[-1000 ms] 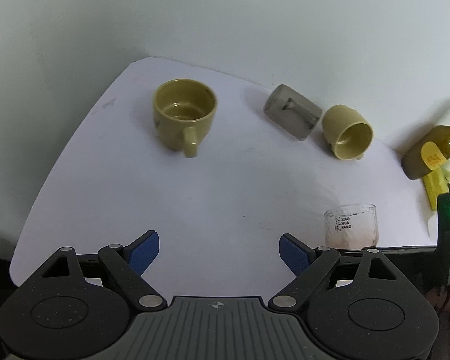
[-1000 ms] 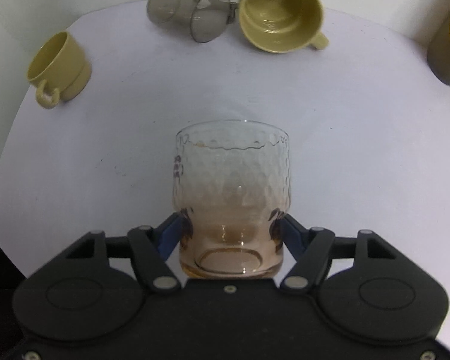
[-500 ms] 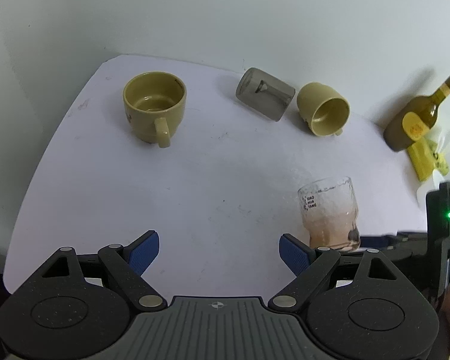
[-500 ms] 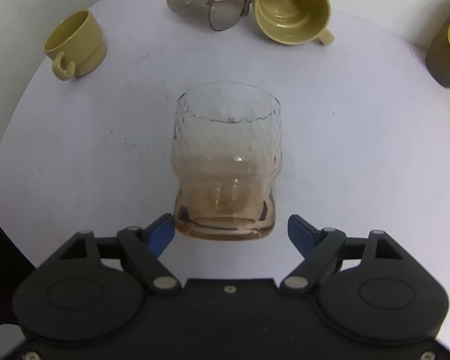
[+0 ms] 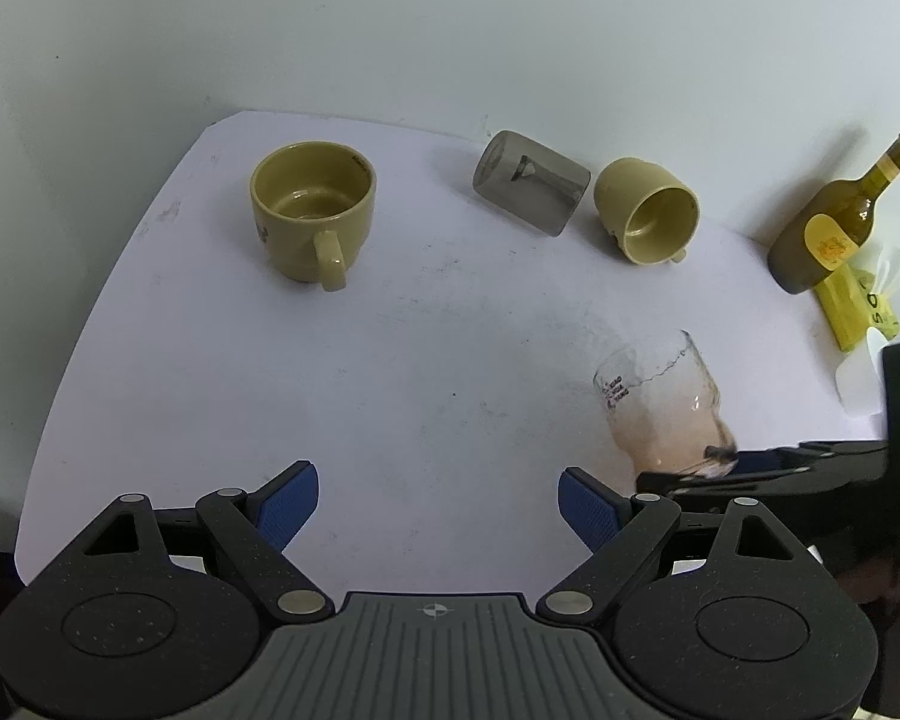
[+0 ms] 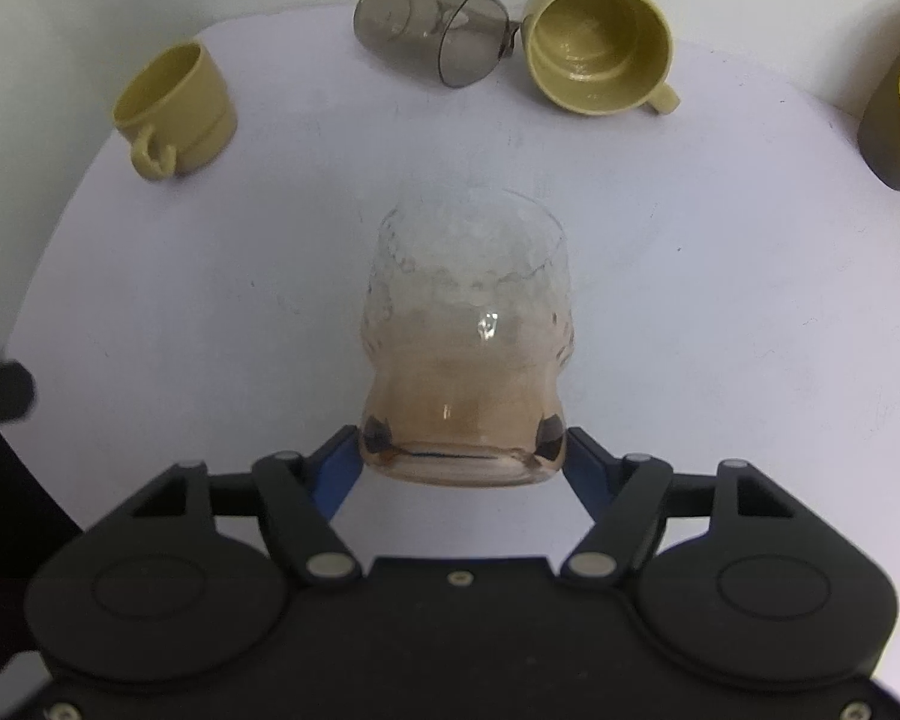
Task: Flip cup upright
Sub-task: 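Rotate the held glass with the right gripper to turn it over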
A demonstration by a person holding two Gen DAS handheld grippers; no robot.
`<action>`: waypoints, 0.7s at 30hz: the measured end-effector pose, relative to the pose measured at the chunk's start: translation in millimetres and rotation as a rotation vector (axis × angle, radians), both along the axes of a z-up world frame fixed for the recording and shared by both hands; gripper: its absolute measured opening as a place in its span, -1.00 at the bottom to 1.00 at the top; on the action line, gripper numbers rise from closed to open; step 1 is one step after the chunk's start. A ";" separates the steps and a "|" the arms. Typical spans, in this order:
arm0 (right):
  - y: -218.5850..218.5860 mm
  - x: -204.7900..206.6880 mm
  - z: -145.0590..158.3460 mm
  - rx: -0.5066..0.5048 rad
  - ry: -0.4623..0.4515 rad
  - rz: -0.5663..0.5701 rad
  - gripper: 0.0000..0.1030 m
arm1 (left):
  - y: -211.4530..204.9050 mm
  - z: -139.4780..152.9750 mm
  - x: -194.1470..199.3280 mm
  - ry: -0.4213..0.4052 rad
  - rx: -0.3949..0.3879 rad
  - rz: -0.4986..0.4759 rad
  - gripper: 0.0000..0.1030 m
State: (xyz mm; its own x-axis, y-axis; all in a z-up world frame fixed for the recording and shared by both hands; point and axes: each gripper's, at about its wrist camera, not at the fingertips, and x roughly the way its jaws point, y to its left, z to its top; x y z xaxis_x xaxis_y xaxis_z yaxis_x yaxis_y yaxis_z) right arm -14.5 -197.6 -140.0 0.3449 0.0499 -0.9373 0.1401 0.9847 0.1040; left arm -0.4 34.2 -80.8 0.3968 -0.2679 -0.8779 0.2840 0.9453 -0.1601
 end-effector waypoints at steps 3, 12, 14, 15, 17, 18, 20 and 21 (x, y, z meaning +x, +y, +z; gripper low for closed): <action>-0.4 3.2 15.1 -0.004 -0.011 -0.008 0.36 | -0.5 0.8 0.5 -0.001 -0.005 0.001 0.67; -1.4 52.8 29.0 0.036 0.042 0.016 0.36 | -11.6 5.3 0.3 -0.023 0.001 -0.038 0.67; 3.3 64.4 26.9 0.017 0.057 0.025 0.36 | -11.6 7.4 0.0 -0.027 -0.005 -0.036 0.67; 3.7 68.6 26.7 0.027 0.069 0.017 0.38 | -10.7 9.3 -0.7 -0.033 -0.007 -0.032 0.67; 6.3 67.9 30.3 0.022 0.068 0.017 0.39 | -7.5 9.8 -1.6 -0.035 -0.008 -0.020 0.67; 6.7 67.6 30.7 0.021 0.065 0.018 0.44 | -5.6 9.4 -2.2 -0.034 -0.008 -0.011 0.67; 11.4 60.1 41.5 -0.009 0.013 0.061 0.57 | -1.5 7.9 -2.6 -0.026 -0.011 0.004 0.67; 12.8 59.6 43.4 -0.018 0.009 0.068 0.59 | 0.0 7.3 -2.7 -0.022 -0.011 0.011 0.67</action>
